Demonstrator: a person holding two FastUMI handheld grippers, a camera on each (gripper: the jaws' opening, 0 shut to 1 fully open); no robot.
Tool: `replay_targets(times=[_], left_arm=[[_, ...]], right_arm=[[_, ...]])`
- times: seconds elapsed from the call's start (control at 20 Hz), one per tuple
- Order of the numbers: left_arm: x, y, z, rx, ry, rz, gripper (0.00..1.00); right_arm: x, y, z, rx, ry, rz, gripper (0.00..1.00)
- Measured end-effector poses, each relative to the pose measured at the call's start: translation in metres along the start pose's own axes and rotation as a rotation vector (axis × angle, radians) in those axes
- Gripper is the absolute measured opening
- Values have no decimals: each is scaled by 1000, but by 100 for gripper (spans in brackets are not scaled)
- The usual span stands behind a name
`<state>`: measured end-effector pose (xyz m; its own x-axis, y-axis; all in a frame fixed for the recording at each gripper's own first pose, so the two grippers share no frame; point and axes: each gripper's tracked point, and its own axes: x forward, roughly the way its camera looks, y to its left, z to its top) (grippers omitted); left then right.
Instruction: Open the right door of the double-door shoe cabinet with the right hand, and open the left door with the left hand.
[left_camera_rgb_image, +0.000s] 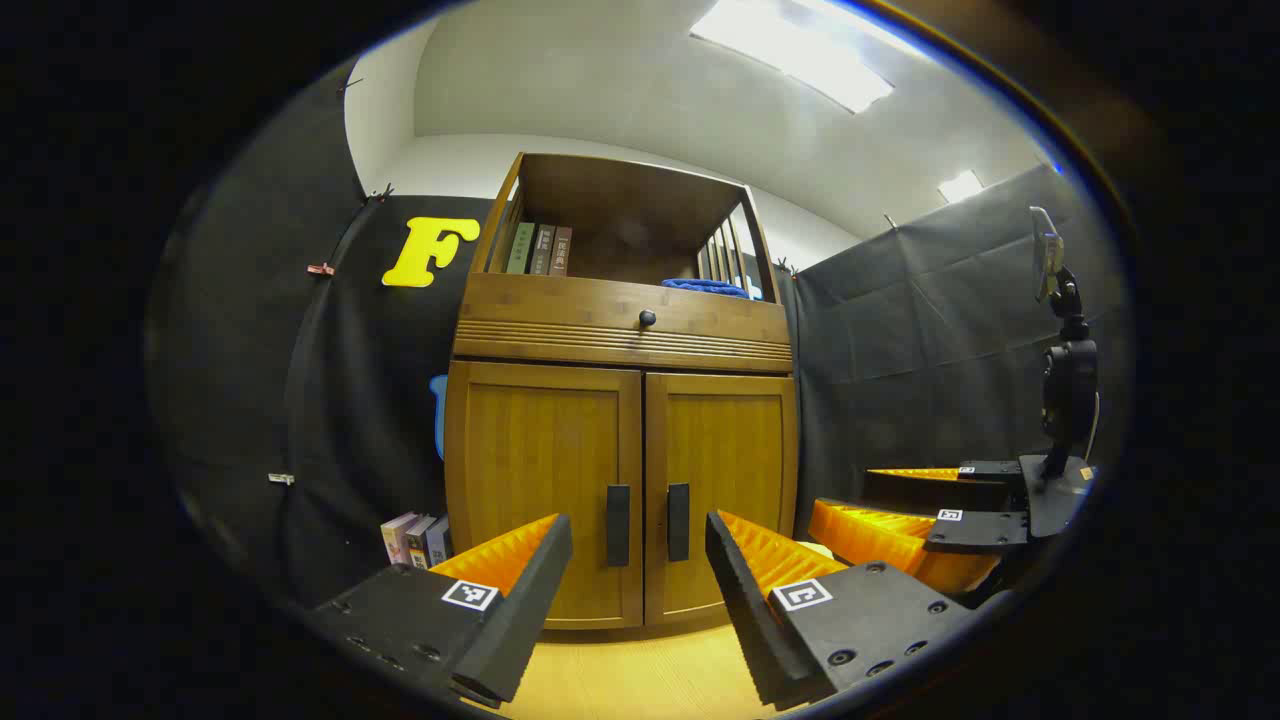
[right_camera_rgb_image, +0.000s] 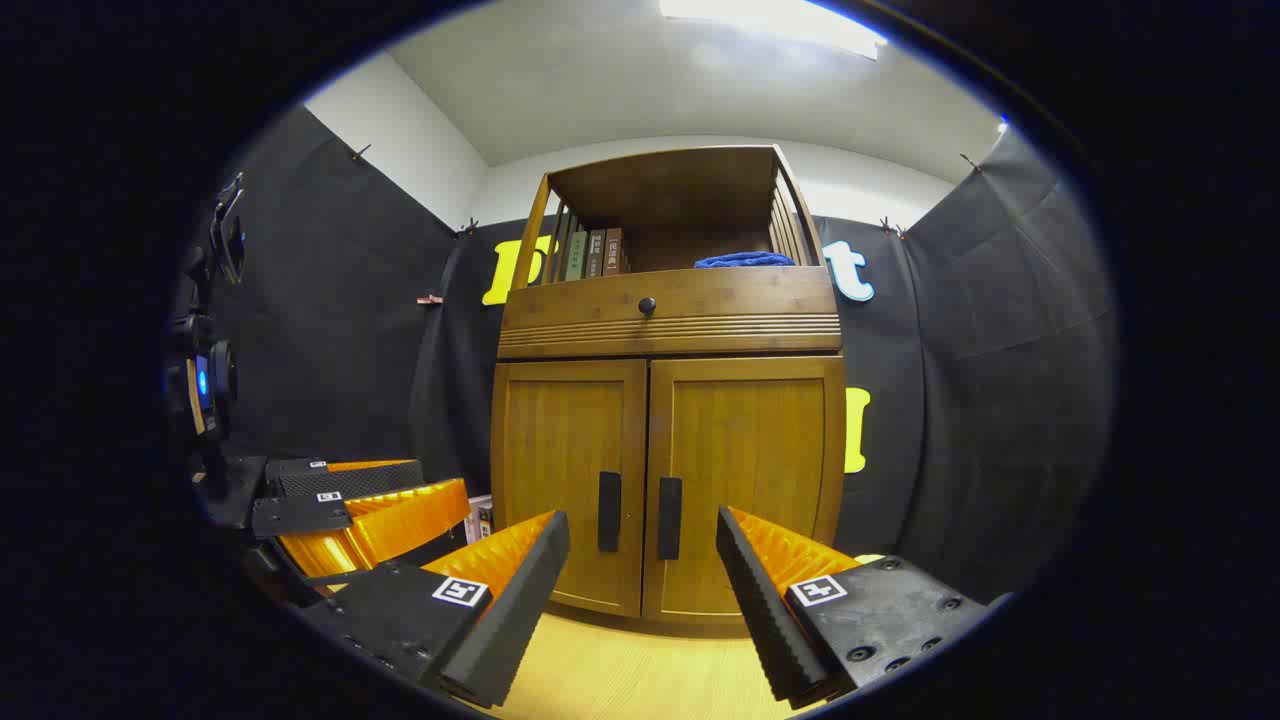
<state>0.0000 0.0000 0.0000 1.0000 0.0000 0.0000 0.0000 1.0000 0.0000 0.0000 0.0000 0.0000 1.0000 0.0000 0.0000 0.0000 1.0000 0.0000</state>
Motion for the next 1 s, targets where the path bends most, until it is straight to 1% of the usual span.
replay_targets(times=[0.15, 0.2, 0.3, 0.35, 0.4, 0.75, 1.0], left_arm=[[-3, -4, 1, -3, -3, 0, 81], [-4, -3, 1, -5, -4, 1, 84], [-4, -3, 2, -6, -8, 7, 84], [-5, -2, 3, -7, -11, 10, 81], [-5, -2, 5, -8, -12, 10, 84], [-8, -6, 4, -16, -7, 9, 84], [-11, -5, 5, -21, -16, 8, 84]], right_arm=[[-1, -1, -3, 2, 8, 0, 93], [-2, -1, -4, 1, 11, 1, 93], [-3, -3, -5, -4, 16, -2, 93], [-3, -4, -5, -5, 17, -4, 93], [-4, -5, -5, -5, 17, -5, 93], [-9, -9, -1, 3, 1, -14, 94], [-10, -5, -1, -4, -5, -1, 93]])
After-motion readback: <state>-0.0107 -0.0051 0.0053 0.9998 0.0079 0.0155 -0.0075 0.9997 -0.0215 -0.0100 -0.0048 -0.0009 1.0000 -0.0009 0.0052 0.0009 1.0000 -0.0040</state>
